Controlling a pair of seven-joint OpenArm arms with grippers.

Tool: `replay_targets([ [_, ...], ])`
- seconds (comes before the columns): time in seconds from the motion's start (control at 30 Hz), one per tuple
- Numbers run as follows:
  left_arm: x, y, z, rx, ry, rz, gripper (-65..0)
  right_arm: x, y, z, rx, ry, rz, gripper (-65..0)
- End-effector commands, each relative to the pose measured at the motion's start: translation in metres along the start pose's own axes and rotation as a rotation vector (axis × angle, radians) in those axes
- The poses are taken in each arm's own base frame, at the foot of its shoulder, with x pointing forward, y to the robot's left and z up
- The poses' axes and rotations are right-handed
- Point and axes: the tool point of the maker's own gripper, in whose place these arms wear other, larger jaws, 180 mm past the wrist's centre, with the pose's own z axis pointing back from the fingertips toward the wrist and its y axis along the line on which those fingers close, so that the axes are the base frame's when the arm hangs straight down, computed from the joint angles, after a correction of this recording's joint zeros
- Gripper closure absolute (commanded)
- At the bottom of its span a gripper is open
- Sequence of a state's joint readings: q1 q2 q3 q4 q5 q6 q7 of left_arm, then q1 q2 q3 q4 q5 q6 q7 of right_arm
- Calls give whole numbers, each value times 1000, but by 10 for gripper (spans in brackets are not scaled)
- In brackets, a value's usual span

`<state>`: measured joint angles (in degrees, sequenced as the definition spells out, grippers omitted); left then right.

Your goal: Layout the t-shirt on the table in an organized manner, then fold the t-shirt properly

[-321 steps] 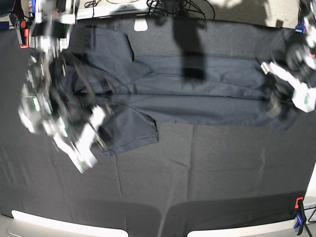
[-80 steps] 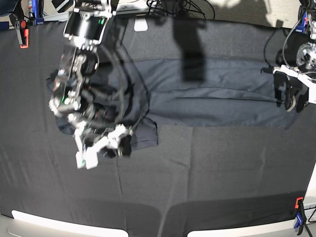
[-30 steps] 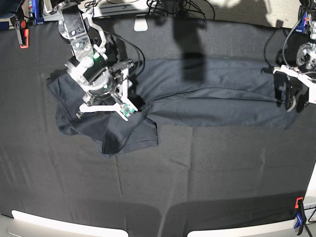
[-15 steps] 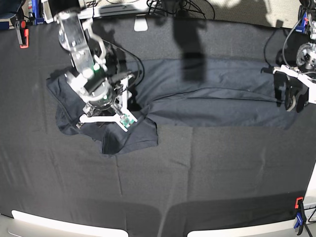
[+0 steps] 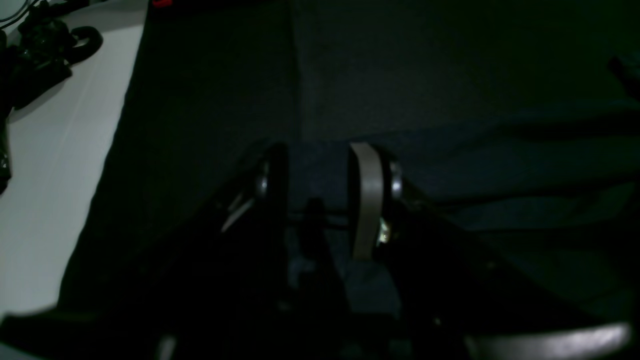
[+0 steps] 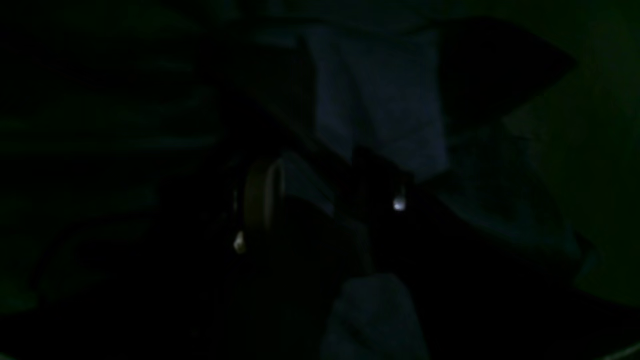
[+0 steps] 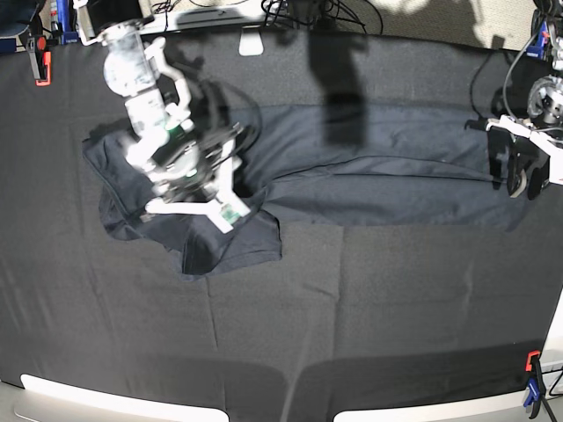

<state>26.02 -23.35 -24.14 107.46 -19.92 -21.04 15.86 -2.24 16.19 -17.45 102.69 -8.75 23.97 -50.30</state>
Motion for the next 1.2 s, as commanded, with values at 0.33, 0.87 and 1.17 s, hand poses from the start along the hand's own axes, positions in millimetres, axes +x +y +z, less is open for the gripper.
replay_targets([
  [0.33,14,4,1,5,-47,-12,-174,13,-25,-12,-67,-55,25,-247],
  [0.87,12,4,1,5,-36,-13,-174,18,-38,27,-132,16,25,-114],
  [1.17,13,4,1,5,-37,-12,-174,5,23,49,64,6,-43,-114],
])
